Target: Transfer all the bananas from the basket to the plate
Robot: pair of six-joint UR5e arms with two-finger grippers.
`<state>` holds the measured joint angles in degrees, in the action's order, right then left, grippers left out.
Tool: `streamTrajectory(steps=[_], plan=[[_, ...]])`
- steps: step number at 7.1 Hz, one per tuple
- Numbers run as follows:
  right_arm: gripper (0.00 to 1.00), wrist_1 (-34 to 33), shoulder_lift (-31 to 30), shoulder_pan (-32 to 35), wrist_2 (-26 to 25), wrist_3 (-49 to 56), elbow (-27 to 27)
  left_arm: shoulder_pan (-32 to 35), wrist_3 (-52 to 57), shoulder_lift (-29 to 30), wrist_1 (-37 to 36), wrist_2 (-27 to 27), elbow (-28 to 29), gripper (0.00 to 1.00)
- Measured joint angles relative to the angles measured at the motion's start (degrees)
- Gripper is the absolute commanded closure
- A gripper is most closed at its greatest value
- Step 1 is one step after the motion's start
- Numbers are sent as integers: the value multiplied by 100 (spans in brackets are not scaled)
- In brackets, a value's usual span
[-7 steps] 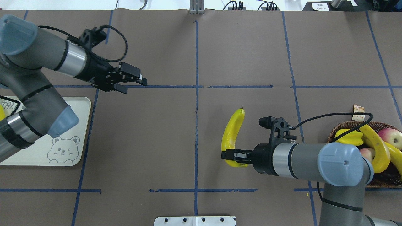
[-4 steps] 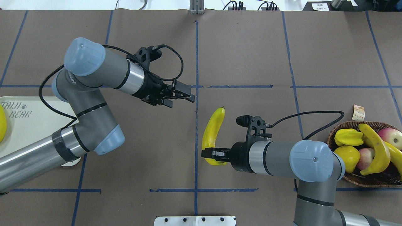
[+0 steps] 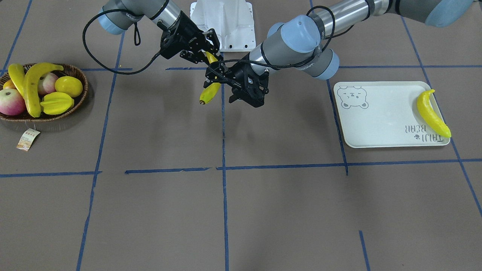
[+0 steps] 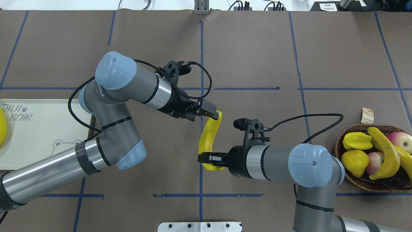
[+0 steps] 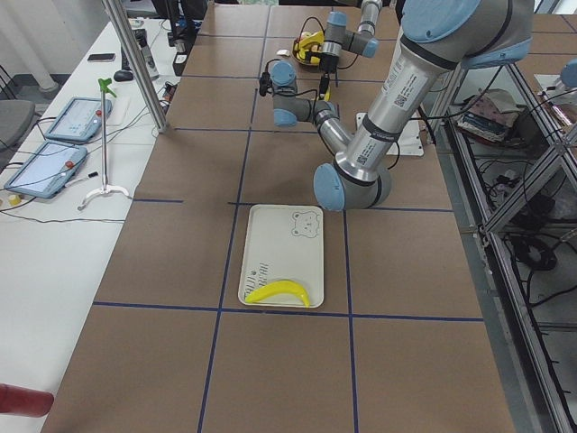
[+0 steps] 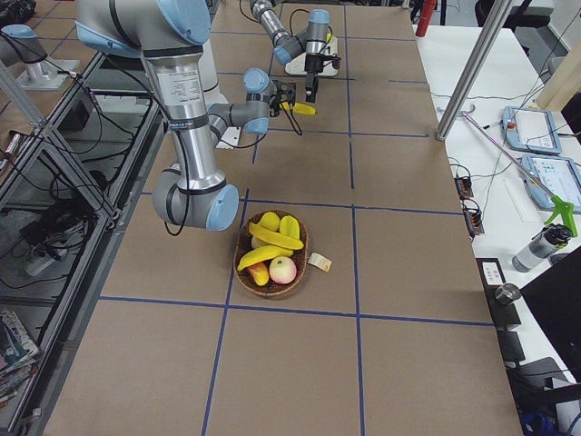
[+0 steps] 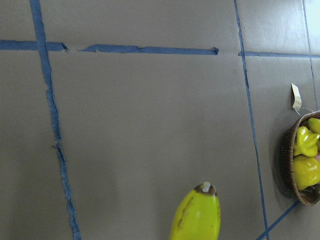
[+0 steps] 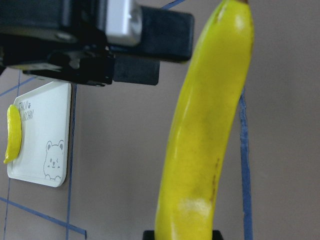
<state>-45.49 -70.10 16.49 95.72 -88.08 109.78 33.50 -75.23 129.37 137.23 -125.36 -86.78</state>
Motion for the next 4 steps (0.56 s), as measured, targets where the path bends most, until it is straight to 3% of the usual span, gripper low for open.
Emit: streamTrajectory(steps=[2,4], plan=[[89,-2,39,-4,-8,-15,0,-133,56,-4,-7,5,29,30],[88,-4,53,-5,-11,-30,0,-179,51,0,-18,11,42,34]])
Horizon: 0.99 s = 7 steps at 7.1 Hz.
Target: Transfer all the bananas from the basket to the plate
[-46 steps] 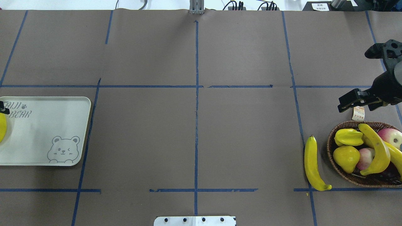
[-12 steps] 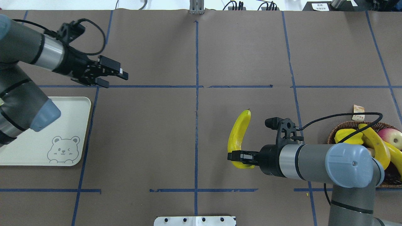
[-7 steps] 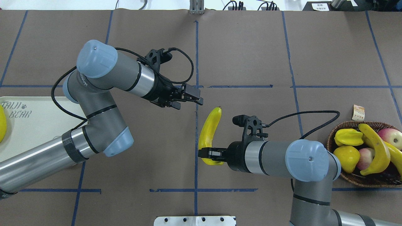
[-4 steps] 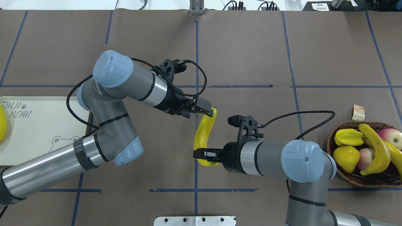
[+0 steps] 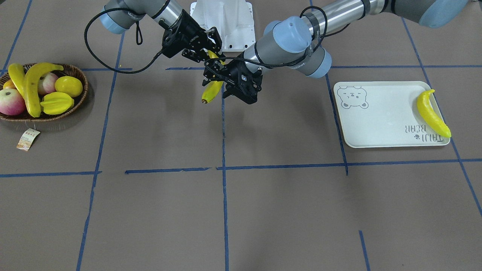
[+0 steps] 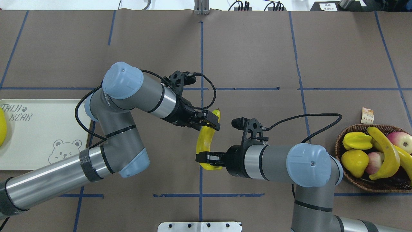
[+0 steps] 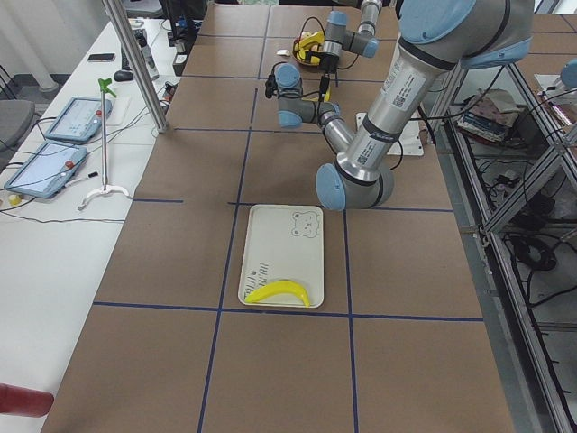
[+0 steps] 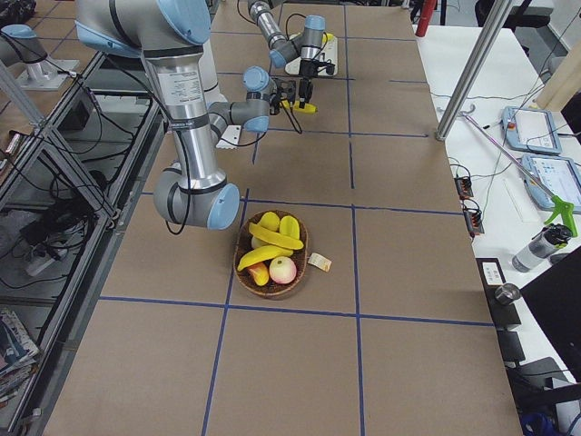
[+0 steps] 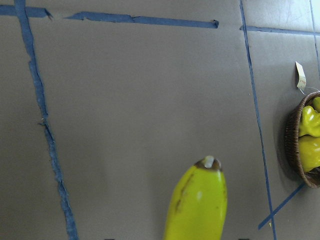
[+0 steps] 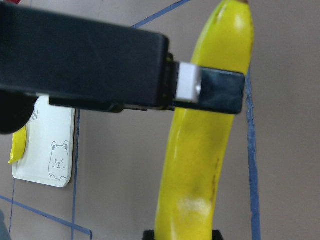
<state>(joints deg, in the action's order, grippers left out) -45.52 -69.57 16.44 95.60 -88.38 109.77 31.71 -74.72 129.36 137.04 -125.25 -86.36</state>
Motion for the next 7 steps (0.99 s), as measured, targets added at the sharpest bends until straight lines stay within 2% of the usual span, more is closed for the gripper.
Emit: streamTrajectory(steps=[2,3,4,5,6,7], plan=[[87,6,4,0,-6,-24,0,-21,-19,1,-2,1,-1,58],[81,8,3,0,-6,-28,0,-27,-23,1,-2,1,-1,70],[74,8,0,0,-7,-29,0,-30,-25,1,0,1,-1,89],[57,14,-3,1,-4,-30,0,-32,-27,1,2,0,-1,99],[1,25,-2,4,0,-30,2,-32,-31,-6,8,-4,-3,100],[0,28,2,7,-6,-34,8,-31,-33,-21,17,-9,-7,100]])
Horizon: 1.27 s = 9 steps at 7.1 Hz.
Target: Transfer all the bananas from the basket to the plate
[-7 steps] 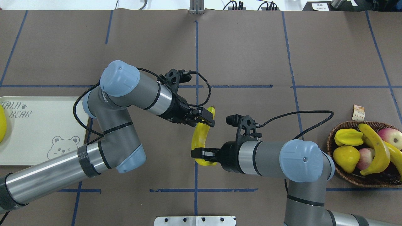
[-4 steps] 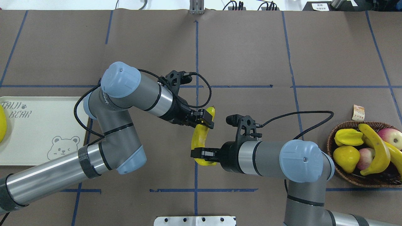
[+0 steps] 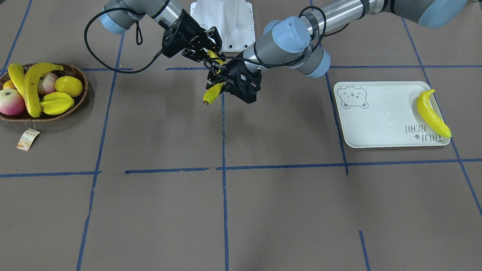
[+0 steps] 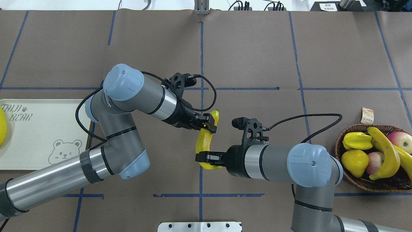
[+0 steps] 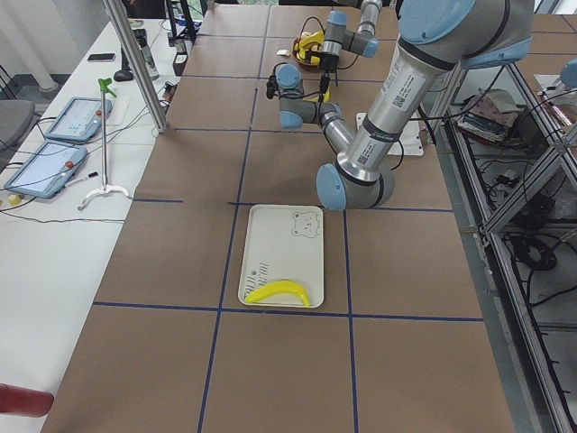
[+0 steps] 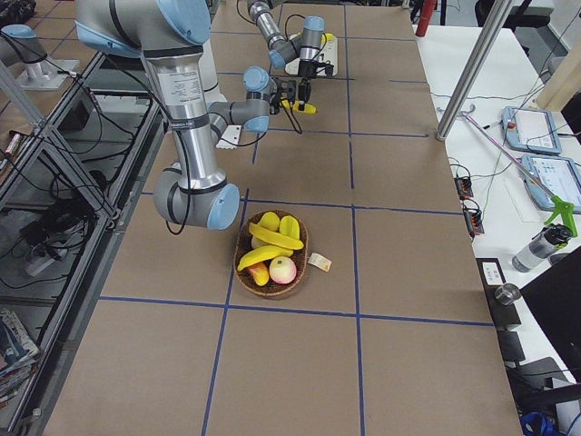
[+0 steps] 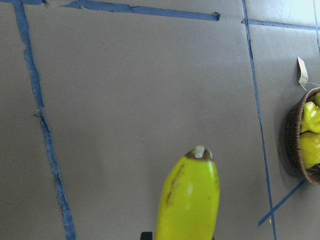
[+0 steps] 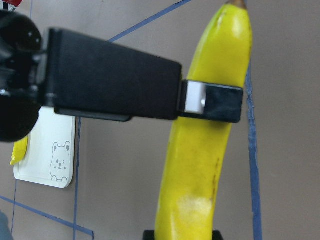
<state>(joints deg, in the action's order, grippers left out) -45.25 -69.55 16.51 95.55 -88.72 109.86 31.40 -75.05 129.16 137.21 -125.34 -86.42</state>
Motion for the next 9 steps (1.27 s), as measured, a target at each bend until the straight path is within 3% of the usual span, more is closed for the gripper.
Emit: streamTrajectory(steps=[6,9], plan=[[0,-254,-45,280,36,-9,92,238,55,-580,60,-32,-81,100],[0,-2005,-23,812,674,16,571,777,46,-1195,-87,-40,-354,100]])
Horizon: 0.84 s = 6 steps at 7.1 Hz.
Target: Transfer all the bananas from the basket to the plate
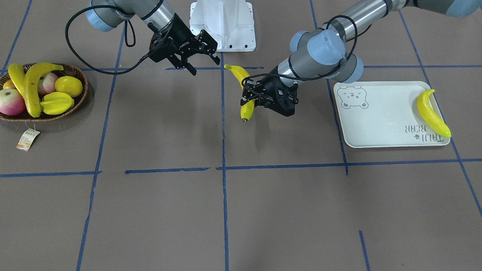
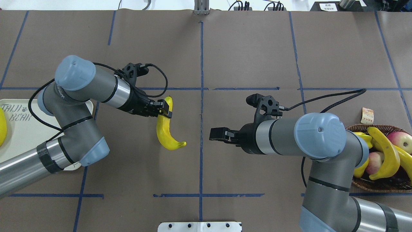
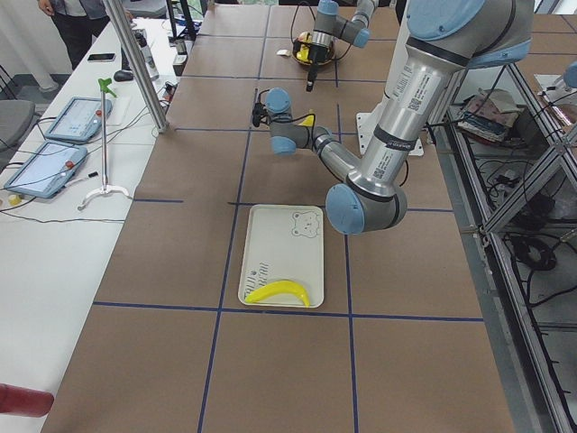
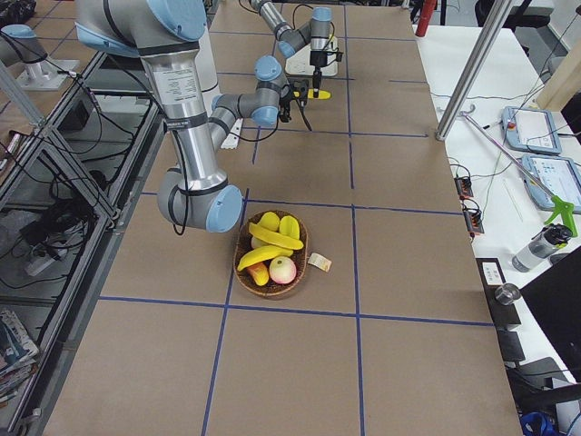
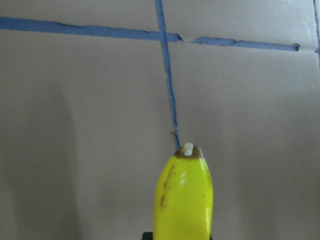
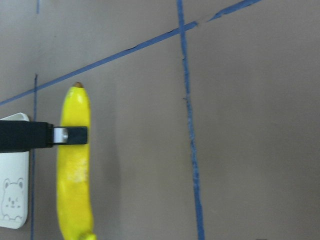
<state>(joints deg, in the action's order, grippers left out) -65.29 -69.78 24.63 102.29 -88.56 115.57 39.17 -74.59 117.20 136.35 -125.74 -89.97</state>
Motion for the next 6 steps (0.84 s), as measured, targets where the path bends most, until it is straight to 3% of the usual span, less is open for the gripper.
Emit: streamTrajectory(steps=[2,3,6], plan=[[0,-1126,0,407,461,57,240,232,26,-224,-636,28,-404,100],[0,-1583,-5,625,705,148,332,292,248,-382,-1347,44,-870,100],[0,-2502,-23,1051,1110,713,511,409,1985,-641,-4769,632,-2686,100]])
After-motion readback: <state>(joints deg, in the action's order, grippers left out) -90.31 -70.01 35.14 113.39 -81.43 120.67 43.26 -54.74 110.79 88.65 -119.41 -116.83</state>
